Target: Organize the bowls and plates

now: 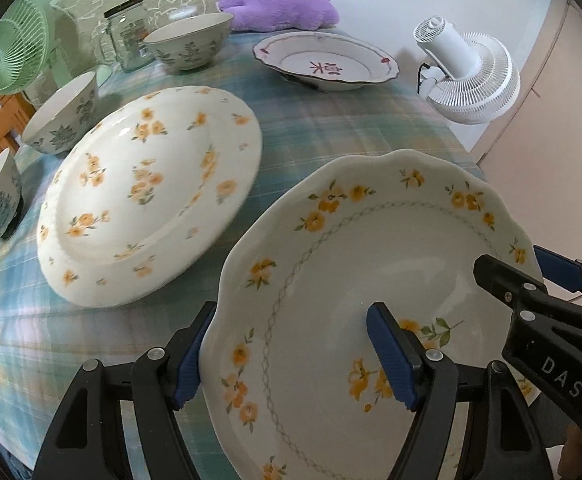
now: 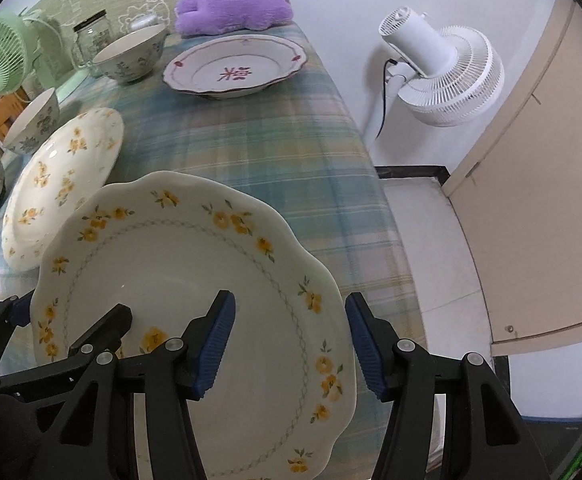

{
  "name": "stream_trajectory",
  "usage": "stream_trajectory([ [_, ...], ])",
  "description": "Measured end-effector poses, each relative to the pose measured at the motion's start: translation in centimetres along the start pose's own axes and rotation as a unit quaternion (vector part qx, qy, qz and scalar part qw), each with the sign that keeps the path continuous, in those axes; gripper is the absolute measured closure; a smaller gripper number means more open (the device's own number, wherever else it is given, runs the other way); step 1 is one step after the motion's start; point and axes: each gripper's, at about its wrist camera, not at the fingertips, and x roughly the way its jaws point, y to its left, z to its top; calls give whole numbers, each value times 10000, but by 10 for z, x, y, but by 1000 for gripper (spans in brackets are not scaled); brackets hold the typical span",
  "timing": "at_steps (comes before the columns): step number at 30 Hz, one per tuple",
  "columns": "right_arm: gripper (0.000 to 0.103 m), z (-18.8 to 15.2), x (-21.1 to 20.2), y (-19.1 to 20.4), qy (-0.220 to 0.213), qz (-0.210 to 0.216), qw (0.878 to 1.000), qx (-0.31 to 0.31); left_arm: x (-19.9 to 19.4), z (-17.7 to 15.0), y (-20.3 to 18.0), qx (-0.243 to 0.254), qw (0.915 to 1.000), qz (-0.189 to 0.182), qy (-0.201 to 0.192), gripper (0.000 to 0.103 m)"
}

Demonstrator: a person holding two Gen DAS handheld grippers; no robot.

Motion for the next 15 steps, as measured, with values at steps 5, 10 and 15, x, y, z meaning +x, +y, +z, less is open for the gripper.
stream_trajectory([
  [5, 42, 5, 6, -8, 9, 56, 10000, -30, 9, 6, -4, -95, 9999, 61, 65, 27],
  [10, 42, 14, 15, -11, 35, 151, 9998, -122, 16, 12, -4, -209, 9996, 129, 102, 27],
  [15, 42, 27, 21, -8, -16, 182, 9995, -239, 20, 20, -3, -323, 9993, 206, 29, 27],
])
